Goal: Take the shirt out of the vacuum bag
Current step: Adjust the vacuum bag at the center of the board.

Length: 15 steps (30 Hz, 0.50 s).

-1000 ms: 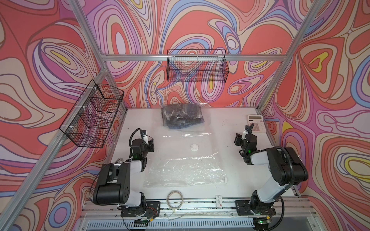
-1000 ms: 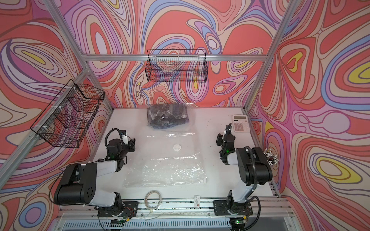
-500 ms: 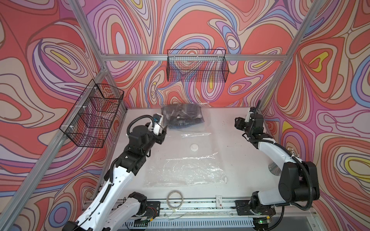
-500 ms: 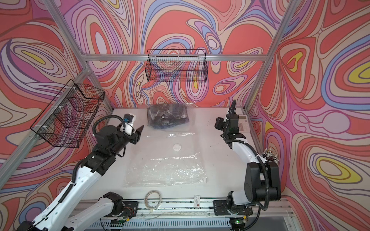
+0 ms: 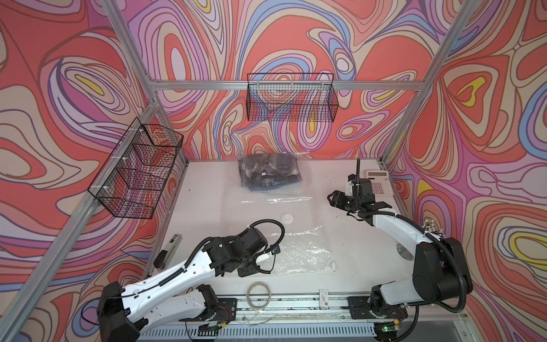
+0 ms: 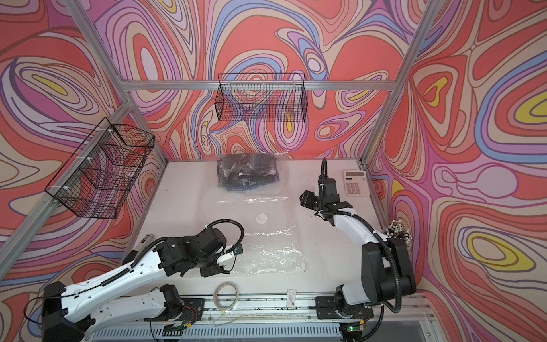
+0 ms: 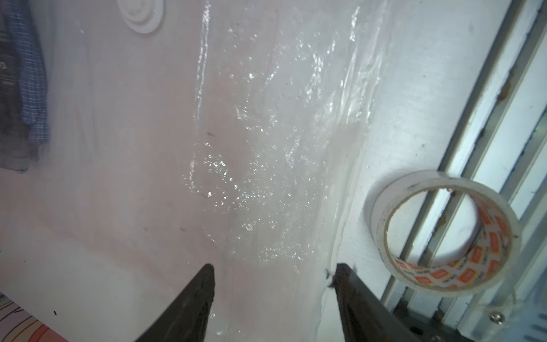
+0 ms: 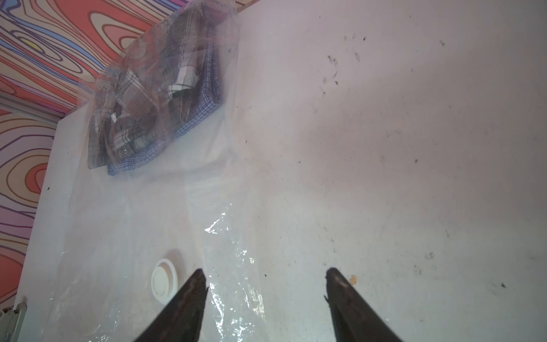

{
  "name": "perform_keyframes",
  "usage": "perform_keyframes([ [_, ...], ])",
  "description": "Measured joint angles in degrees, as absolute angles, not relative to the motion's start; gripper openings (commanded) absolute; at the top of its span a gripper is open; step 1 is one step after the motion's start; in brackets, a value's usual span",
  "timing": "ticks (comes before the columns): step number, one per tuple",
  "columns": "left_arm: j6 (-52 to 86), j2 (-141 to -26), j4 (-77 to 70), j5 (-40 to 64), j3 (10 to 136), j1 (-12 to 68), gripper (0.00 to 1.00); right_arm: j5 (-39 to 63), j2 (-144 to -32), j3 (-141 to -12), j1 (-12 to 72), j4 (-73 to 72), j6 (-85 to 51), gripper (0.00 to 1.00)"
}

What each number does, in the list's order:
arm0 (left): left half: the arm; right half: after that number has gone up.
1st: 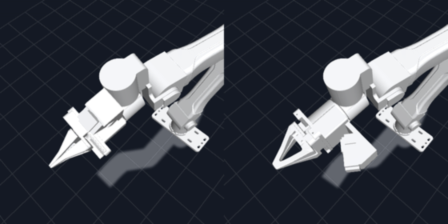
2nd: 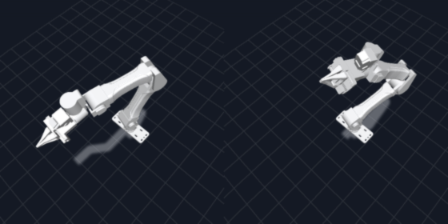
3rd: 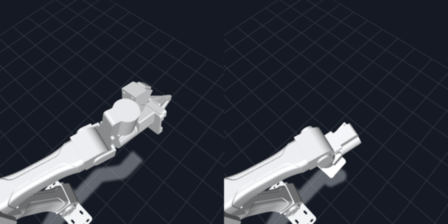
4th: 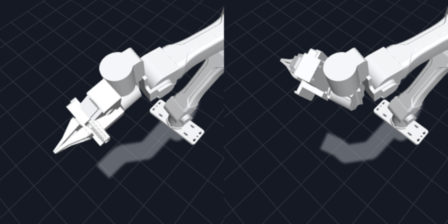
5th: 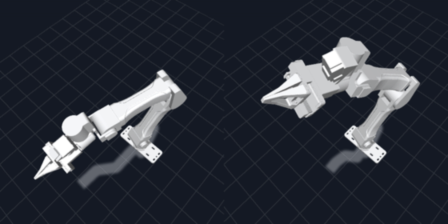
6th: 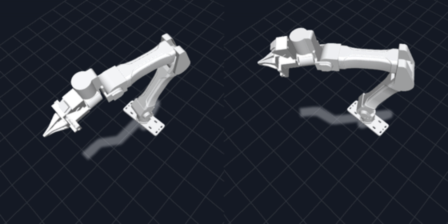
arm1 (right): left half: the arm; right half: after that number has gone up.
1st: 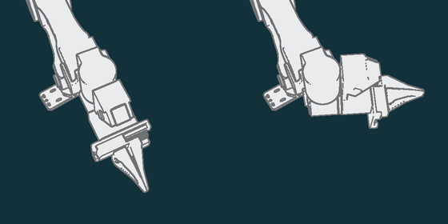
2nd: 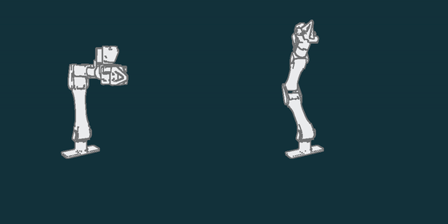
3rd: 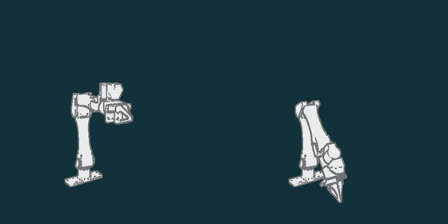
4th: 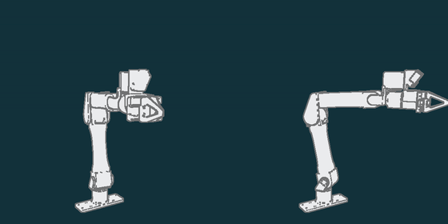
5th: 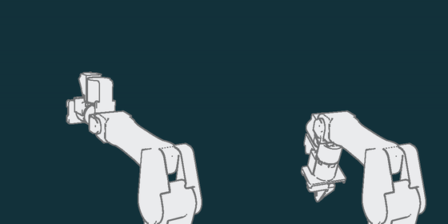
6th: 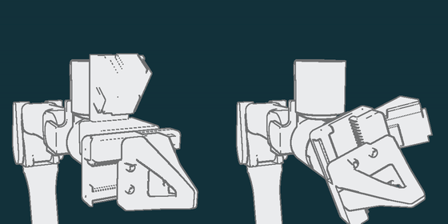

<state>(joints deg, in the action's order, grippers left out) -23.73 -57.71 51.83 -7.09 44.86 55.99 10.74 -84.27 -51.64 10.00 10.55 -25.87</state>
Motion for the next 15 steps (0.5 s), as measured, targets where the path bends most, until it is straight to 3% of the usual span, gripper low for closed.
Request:
perform_keyframes([
  [15, -24.8, -70.1, 47.4, -13.2, 40.2, 64.4, 0.65, 15.1, -104.1, -57.6, 10.7, 3.8, -29.7, 0.68],
])
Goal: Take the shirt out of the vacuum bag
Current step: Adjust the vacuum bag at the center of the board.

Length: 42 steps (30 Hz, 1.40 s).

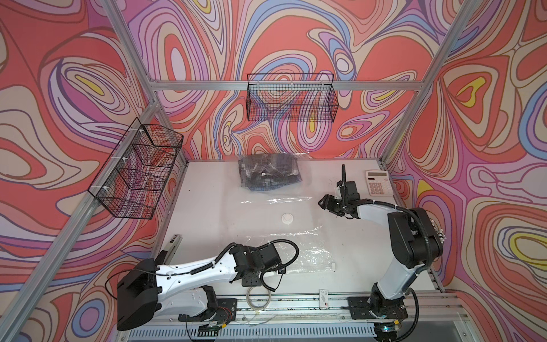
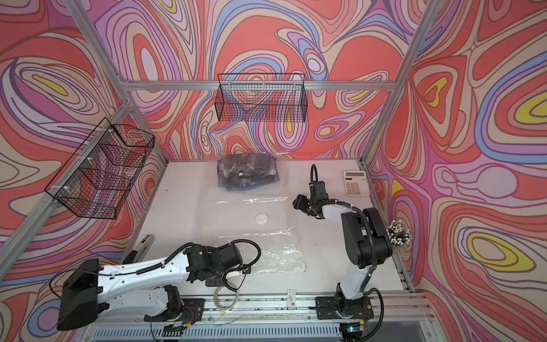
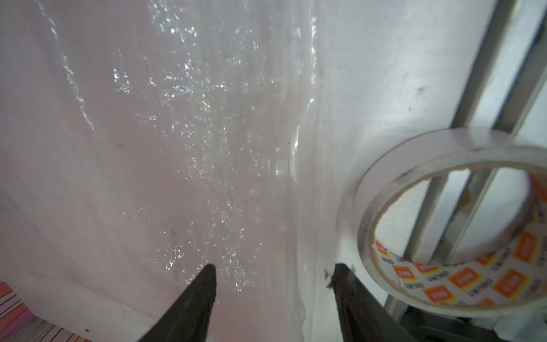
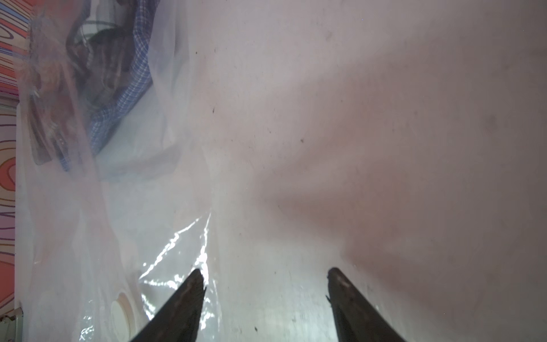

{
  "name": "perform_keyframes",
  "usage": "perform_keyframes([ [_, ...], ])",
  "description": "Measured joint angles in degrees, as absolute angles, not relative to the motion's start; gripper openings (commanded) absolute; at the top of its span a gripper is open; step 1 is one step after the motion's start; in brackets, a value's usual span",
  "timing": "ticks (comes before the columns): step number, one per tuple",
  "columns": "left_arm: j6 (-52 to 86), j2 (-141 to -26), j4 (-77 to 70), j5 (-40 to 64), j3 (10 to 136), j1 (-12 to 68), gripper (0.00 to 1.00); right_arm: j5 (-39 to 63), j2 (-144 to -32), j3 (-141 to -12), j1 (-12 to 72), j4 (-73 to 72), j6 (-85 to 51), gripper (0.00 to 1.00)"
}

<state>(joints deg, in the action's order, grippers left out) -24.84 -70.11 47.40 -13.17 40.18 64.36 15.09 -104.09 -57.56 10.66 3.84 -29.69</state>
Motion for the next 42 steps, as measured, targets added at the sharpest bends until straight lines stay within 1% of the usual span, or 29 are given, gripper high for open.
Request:
perform_keyframes([
  [3, -24.9, -71.3, 46.2, -15.4, 39.8, 64.5, 0.65, 15.9, -107.5, -60.5, 10.7, 2.7, -29.7, 0.66],
  [6, -24.8, -72.5, 44.6, -18.2, 39.7, 64.5, 0.62, 17.3, -110.4, -63.4, 10.7, 1.7, -29.7, 0.63],
  [9, -24.0, -74.7, 43.0, -20.9, 39.7, 64.5, 0.57, 18.7, -112.7, -65.4, 10.7, 0.4, -29.9, 0.61],
  [12, -23.2, -77.2, 41.5, -22.6, 39.7, 64.5, 0.48, 20.6, -115.1, -67.5, 10.7, -0.8, -30.5, 0.56],
  [16, -21.8, -78.7, 39.7, -24.2, 39.7, 64.5, 0.3, 23.8, -119.0, -71.7, 10.9, -1.8, -31.1, 0.45],
  [18, -20.9, -78.8, 39.1, -24.8, 39.7, 64.5, 0.16, 25.2, -120.7, -73.9, 11.3, -2.2, -31.2, 0.36],
  [19, -20.6, -78.7, 38.9, -25.1, 39.7, 64.5, 0.06, 25.8, -121.5, -75.0, 11.5, -2.2, -31.2, 0.3],
  [20, -19.9, -78.7, 38.9, -25.3, 39.7, 64.5, 0.0, 26.5, -122.4, -76.4, 11.8, -2.2, -31.4, 0.25],
  [23, -19.1, -77.8, 38.7, -25.9, 39.7, 64.5, 0.0, 28.2, -125.7, -81.2, 12.7, -2.0, -32.0, 0.13],
  [28, -18.0, -73.8, 37.9, -26.5, 39.8, 64.4, 0.0, 31.0, -135.1, -93.3, 14.8, -0.1, -33.2, 0.07],
  [33, -16.3, -72.9, 37.9, -26.5, 40.8, 63.4, 0.0, 32.4, -143.7, -107.2, 18.6, 3.0, -33.9, 0.06],
  [38, -14.1, -75.7, 37.6, -26.4, 41.8, 62.6, 0.0, 33.1, -152.2, -121.6, 22.7, 5.5, -35.6, 0.06],
  [42, -12.3, -80.0, 35.8, -25.9, 43.0, 61.7, 0.0, 34.3, -160.6, -135.3, 25.1, 5.8, -38.9, 0.12],
])
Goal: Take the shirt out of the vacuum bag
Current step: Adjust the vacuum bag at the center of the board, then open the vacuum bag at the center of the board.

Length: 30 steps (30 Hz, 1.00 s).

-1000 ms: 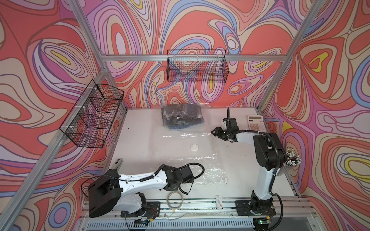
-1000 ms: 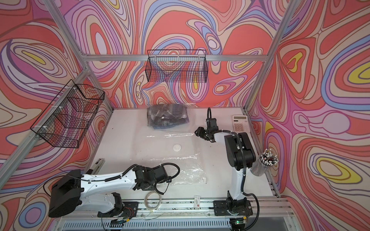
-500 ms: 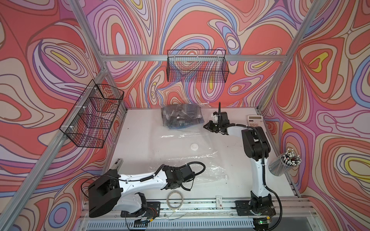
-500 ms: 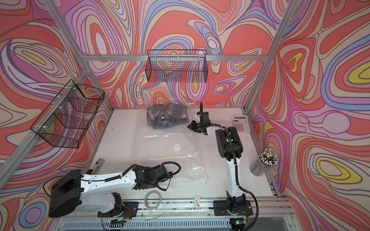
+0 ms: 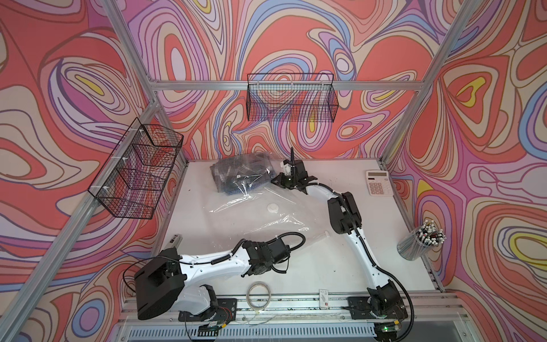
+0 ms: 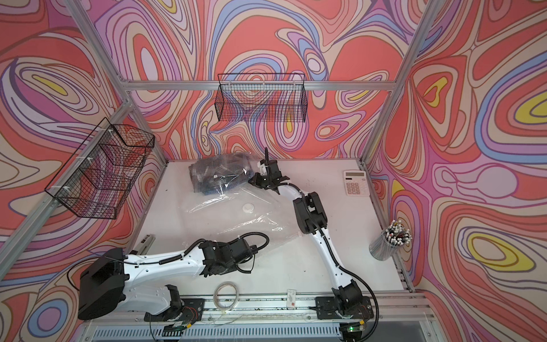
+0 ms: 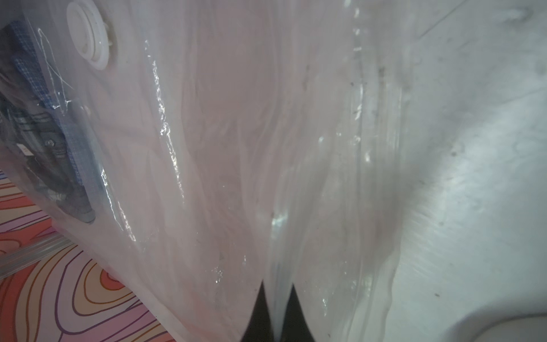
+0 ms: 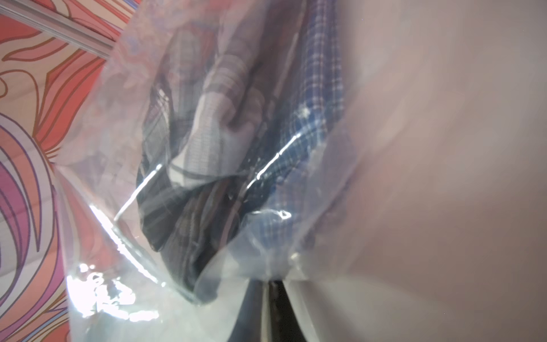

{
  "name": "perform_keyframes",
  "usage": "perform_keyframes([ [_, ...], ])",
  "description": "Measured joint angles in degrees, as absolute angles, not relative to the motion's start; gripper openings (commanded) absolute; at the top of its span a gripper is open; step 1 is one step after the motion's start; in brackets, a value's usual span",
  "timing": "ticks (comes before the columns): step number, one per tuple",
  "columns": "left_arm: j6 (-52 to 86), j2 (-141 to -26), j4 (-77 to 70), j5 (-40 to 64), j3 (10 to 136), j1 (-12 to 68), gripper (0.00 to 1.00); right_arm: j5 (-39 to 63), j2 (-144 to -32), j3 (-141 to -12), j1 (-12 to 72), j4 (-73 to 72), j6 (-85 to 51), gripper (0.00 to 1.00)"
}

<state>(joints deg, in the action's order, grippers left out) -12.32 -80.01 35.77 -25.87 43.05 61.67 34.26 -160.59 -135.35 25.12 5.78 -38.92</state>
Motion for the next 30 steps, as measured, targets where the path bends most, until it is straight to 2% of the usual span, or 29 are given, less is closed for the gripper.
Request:
perform_keyframes([
  [7, -9.8, -87.2, 31.2, -25.1, 46.2, 59.4, 0.0, 34.0, -165.1, -141.8, 26.0, 1.3, -44.5, 0.27],
  [11, -9.4, -88.3, 28.1, -25.0, 48.4, 58.6, 0.0, 31.8, -159.4, -134.5, 24.7, 2.2, -42.3, 0.31],
  [20, -10.3, -87.3, 23.9, -23.4, 50.5, 55.0, 0.0, 24.6, -125.0, -100.9, 17.6, 3.9, -33.9, 0.35],
  [30, -10.7, -85.7, 22.0, -21.4, 51.5, 53.8, 0.0, 19.4, -87.8, -61.9, 19.7, 5.7, -33.1, 0.35],
])
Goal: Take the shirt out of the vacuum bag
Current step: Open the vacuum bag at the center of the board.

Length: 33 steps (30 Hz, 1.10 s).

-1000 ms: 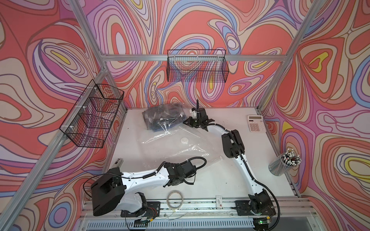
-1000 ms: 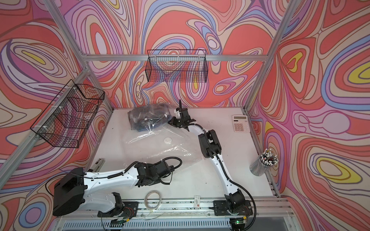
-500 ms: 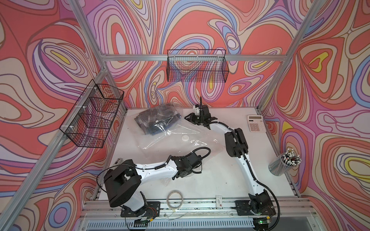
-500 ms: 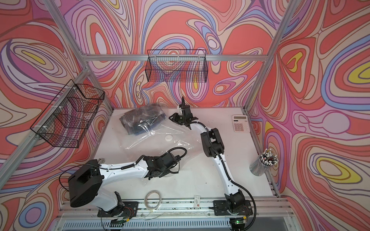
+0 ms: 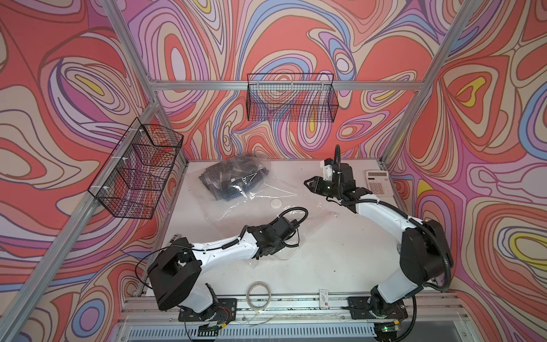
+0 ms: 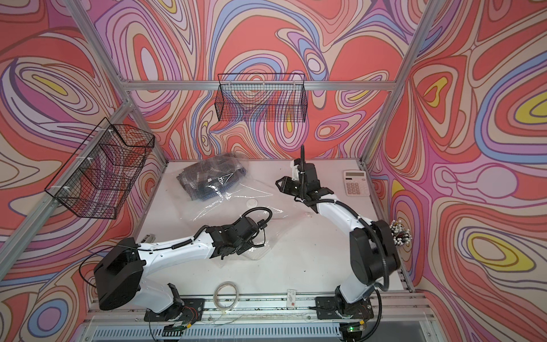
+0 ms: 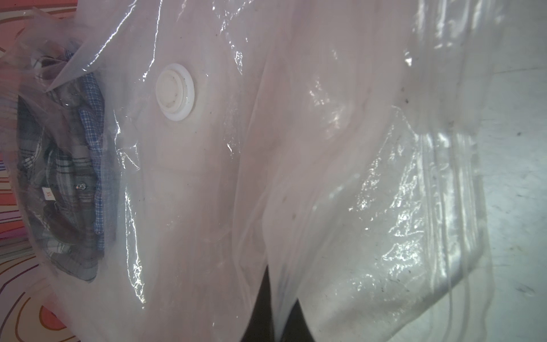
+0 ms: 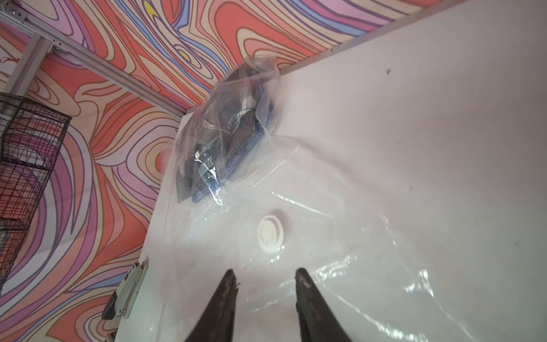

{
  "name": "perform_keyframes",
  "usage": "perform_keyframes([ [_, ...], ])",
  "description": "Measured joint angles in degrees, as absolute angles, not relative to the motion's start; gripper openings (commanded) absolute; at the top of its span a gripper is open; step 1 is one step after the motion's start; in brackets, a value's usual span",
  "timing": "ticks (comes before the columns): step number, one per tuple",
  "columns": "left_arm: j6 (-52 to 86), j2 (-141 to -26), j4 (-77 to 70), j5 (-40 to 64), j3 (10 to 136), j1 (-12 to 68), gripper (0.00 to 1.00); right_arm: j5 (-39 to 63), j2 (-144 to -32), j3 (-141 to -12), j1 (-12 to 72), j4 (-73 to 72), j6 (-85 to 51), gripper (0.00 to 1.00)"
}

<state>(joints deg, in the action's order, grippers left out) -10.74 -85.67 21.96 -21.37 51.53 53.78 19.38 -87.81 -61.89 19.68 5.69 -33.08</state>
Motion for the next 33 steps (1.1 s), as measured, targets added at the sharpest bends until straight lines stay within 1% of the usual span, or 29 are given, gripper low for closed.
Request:
perform_keyframes([
  [5, -10.9, -85.0, 21.5, -20.3, 54.1, 52.6, 0.0, 18.5, -73.7, -51.9, 20.3, 8.0, -34.9, 0.35],
  [8, -10.9, -84.0, 21.2, -19.4, 56.1, 52.0, 0.0, 19.6, -69.6, -47.4, 20.9, 6.9, -36.6, 0.35],
  [12, -10.7, -83.2, 21.3, -18.3, 60.0, 51.7, 0.0, 20.4, -71.8, -43.3, 23.6, 2.5, -40.0, 0.34],
  [17, -9.3, -80.0, 21.6, -18.1, 61.3, 51.7, 0.0, 21.9, -81.9, -43.6, 28.7, -4.8, -43.3, 0.31],
  [21, -8.4, -78.1, 21.7, -19.4, 61.3, 51.7, 0.0, 23.5, -85.9, -43.6, 30.6, -8.8, -45.1, 0.31],
  [25, -7.4, -78.3, 21.9, -19.8, 61.3, 51.7, 0.0, 22.5, -83.3, -43.8, 30.9, -7.2, -44.5, 0.32],
  [30, -6.7, -80.7, 21.7, -19.7, 61.3, 51.7, 0.0, 17.7, -72.8, -47.1, 30.9, 2.0, -40.2, 0.34],
  [33, -6.3, -82.7, 21.6, -19.3, 61.3, 51.6, 0.0, 17.8, -67.5, -50.4, 30.9, 6.8, -36.7, 0.35],
])
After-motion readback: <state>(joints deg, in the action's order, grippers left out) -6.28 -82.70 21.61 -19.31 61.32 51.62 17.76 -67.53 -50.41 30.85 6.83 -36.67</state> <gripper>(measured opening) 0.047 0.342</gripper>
